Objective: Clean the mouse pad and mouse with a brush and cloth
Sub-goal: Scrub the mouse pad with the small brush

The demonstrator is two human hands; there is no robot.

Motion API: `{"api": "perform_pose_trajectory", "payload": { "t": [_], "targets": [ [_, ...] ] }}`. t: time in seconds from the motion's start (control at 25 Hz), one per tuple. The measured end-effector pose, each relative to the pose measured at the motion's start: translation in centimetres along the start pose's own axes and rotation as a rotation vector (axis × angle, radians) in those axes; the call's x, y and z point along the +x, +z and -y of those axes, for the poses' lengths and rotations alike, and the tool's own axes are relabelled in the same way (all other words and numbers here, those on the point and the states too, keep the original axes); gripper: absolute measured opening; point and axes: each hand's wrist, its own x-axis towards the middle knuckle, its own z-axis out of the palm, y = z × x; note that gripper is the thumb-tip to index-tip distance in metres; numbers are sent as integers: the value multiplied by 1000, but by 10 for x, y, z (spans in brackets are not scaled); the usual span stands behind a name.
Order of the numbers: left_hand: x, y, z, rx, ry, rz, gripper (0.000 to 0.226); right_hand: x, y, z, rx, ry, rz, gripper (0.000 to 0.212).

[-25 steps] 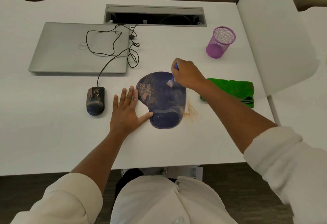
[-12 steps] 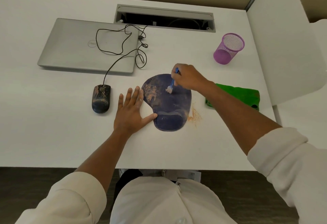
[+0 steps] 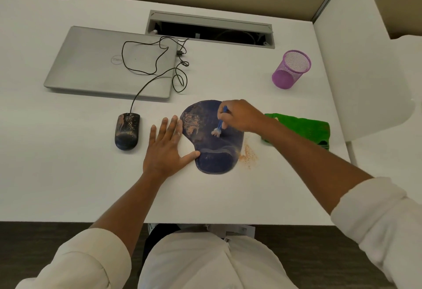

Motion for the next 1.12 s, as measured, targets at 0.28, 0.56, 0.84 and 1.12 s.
{"api": "perform_pose_trajectory", "payload": {
  "t": [0.28,0.56,0.84,1.12],
  "targets": [
    [0,-1,-1,5,-2,7,111,-24,-1,-16,-162,46,-25,11],
    [0,0,-1,-12,-3,-15,110,-53,14,-39,-214,45,-111,17],
    [-1,-1,-1,-14,-3,0,110,-43,13,-37,-126,86,-167,14],
    [0,-2,-1,-7,0,6,110,-9,-7,-33,21,168,-366,14]
  ]
}}
